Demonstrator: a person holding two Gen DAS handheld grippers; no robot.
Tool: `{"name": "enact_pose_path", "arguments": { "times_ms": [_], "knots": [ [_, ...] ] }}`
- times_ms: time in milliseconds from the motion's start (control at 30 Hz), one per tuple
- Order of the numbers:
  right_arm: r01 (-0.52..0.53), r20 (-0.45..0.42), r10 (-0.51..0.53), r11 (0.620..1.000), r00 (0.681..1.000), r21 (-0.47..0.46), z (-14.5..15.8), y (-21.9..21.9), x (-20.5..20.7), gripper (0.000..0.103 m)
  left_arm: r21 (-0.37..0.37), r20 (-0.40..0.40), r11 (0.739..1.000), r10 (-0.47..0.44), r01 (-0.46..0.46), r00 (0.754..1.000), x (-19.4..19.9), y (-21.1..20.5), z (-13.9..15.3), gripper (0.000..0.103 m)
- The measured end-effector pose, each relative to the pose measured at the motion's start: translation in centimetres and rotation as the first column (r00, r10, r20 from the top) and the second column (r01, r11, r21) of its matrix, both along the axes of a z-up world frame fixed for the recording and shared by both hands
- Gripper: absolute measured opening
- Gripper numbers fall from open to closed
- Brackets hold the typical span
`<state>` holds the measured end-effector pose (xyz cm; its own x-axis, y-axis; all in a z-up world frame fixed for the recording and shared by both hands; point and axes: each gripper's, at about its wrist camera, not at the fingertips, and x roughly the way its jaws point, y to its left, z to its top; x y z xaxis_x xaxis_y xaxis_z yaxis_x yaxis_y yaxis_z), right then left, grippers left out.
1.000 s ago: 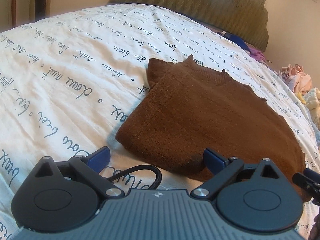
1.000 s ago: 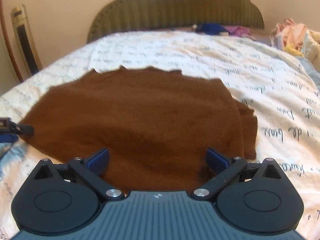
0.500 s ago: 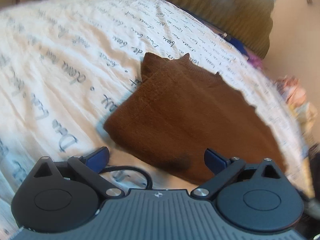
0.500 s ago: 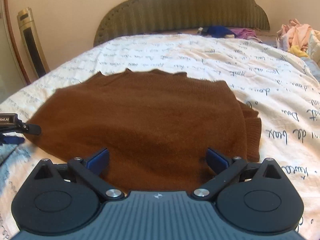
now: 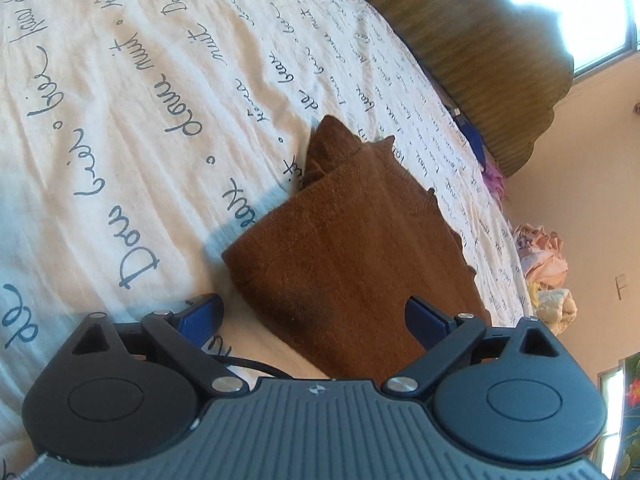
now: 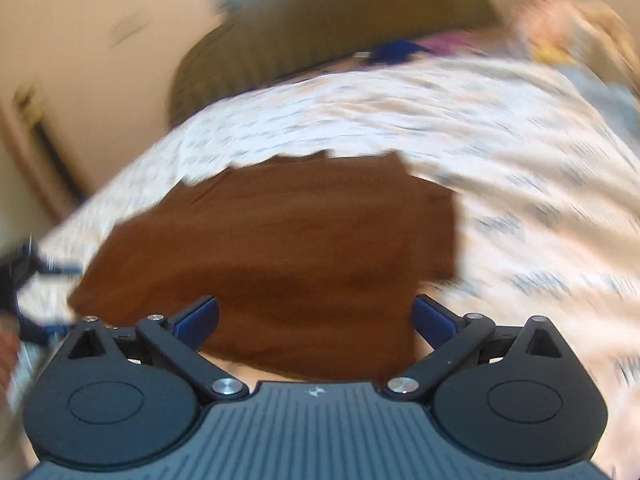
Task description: Fold small clothes
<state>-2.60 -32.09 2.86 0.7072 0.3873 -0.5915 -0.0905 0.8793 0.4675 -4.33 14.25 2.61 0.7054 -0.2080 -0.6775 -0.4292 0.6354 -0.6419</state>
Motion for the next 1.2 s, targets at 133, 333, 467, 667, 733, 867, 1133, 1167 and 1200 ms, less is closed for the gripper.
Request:
{"name": "enact_pose_path", "arguments": {
  "times_ms": [133, 333, 467, 667, 733, 867, 1133, 1167, 1200],
  "knots": [
    [0.109, -0.166, -0.061, 0.949, 0.984, 0.297, -3.0, -4.4, -0.9, 0.103, 0.039, 0.024, 0.999, 0.011, -0.012, 1.0, 0.6, -0.5, -0.1, 0.095],
    [0.107, -0.16, -0.052, 0.928, 0.986, 0.358, -4.5, -2.9, 1.2, 0.103, 0.153, 0.041, 0.987, 0.031, -0.037, 0.999, 1.3, -1.5, 0.0, 0.054],
    [0.091, -0.211, -0.02, 0.938, 0.977, 0.334, -4.8, -2.1, 2.9, 0.008, 0.13, 0.017, 0.991, 0.022, -0.024, 1.0, 1.4, -0.2, -0.2, 0.011],
    [0.081, -0.206, -0.015, 0.946, 0.979, 0.313, -4.7, -3.4, 1.4, 0.008, 0.204, 0.02, 0.978, -0.035, 0.03, 0.999, 0.8, 0.5, 0.8, 0.013],
    [0.092, -0.23, 0.0, 0.917, 0.973, 0.389, -7.0, -4.0, 1.6, 0.008, 0.184, -0.008, 0.982, -0.034, 0.035, 0.999, 1.4, 0.4, -1.0, 0.02],
    [0.128, -0.208, -0.041, 0.895, 0.977, 0.426, -5.8, -4.9, 0.7, 0.044, 0.112, 0.088, 0.994, -0.023, 0.013, 0.996, 0.1, 0.2, -0.1, 0.103],
    [-0.11, 0.016, 0.108, 0.981, 0.994, 0.163, 3.0, 3.3, 6.1, 0.086, 0.149, 0.109, 0.985, 0.075, -0.091, 0.991, 0.1, -0.3, -0.5, 0.1],
    [-0.18, 0.022, 0.179, 0.972, 0.984, 0.15, 3.7, 5.8, 7.4, 0.086, 0.154, 0.118, 0.983, 0.086, -0.103, 0.989, 0.0, -0.4, -0.6, 0.1],
    [-0.246, 0.022, 0.245, 0.96, 0.969, 0.136, 4.2, 8.4, 9.0, 0.086, 0.157, 0.123, 0.981, 0.094, -0.113, 0.988, 0.1, -0.6, -0.7, 0.1]
  ]
}}
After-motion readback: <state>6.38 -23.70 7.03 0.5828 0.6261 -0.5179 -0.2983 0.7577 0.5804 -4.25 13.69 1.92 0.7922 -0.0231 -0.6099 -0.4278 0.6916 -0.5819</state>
